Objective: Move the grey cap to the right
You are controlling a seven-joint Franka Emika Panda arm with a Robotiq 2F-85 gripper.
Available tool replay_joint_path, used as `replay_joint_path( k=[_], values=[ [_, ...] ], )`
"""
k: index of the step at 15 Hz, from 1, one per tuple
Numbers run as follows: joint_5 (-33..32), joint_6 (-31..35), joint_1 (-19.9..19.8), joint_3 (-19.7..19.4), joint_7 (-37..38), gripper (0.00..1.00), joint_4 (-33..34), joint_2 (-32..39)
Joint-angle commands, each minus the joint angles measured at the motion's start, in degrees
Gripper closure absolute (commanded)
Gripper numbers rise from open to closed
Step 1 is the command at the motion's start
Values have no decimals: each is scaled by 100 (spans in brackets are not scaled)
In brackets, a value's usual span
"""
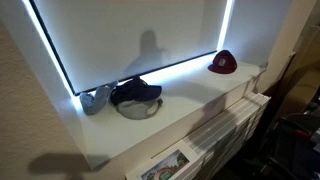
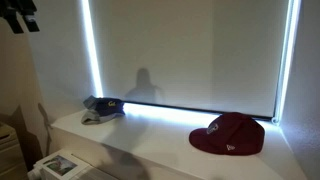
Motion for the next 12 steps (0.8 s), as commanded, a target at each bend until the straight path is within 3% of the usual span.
replay_joint_path(
  k=[1,5,6,8,12],
  values=[
    [35,-13,-51,32,-35,0,11,6],
    [35,-13,-51,32,-35,0,11,8],
    [62,-214,-9,-32,-139,0,301,426],
    [151,-18,147,-56,-448,0,736,1266],
    [144,51,393,82,-809,0,1150,2415]
  ],
)
